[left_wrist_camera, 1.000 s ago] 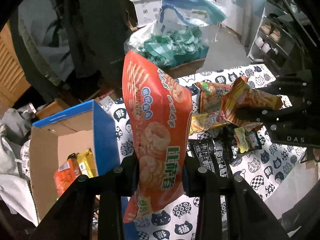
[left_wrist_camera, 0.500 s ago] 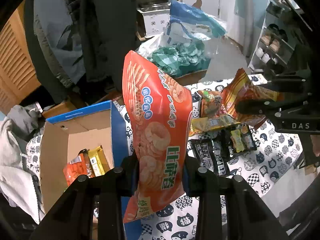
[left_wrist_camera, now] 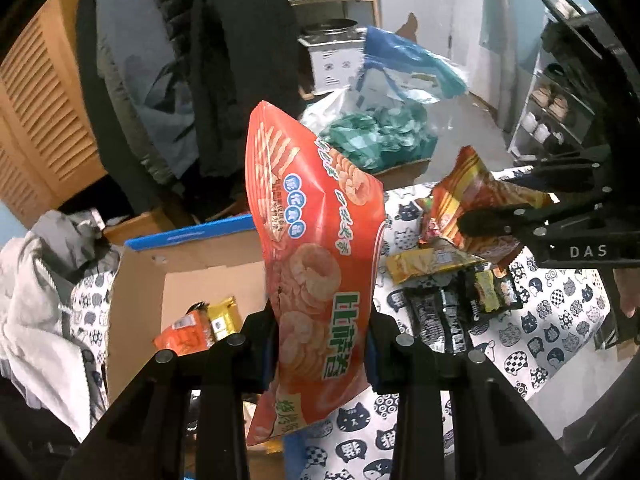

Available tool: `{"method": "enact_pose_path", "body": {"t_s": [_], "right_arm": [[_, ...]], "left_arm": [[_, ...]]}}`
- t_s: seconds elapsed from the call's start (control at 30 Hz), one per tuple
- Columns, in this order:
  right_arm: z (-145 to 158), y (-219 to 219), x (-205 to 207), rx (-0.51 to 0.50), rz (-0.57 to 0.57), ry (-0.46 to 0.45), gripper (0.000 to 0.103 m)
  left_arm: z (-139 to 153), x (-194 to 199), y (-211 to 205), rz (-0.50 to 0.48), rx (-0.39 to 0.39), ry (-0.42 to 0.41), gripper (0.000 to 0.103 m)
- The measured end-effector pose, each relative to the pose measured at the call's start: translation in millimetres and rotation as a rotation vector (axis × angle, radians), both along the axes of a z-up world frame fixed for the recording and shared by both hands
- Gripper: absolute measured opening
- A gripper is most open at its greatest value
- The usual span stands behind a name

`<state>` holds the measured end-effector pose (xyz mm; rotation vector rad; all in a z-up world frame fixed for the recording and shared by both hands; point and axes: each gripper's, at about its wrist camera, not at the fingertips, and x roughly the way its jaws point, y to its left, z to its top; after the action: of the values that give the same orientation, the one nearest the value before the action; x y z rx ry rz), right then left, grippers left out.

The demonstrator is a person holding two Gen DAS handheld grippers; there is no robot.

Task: Organize snacks
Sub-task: 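Carry both chip bags over the cardboard box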

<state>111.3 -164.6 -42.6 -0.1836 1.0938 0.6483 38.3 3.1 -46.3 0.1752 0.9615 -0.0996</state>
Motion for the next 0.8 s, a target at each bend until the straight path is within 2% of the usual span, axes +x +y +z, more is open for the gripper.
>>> {"method": "enact_pose_path", "body": {"t_s": [0.33, 0.57, 0.7, 0.8], "right_arm": [[10, 43, 0, 0.029, 0.050, 0.005, 0.039], [8, 78, 3, 0.034, 0.092, 0.022, 0.039], [6, 99, 3, 0.037, 0.116, 0.037, 0.039], [5, 116, 2, 0.040, 0.141, 0.044, 0.039]], "left_arm": [[-1, -8, 68, 0.134, -0.025, -0.006, 0.035], [-9, -12, 105, 0.206, -0.032, 0.019, 0.035], [-20, -14, 120, 0.244, 0.019, 0.027, 0.035], [-27, -14, 134, 0.271, 0.001, 0.047, 0.035]]}}
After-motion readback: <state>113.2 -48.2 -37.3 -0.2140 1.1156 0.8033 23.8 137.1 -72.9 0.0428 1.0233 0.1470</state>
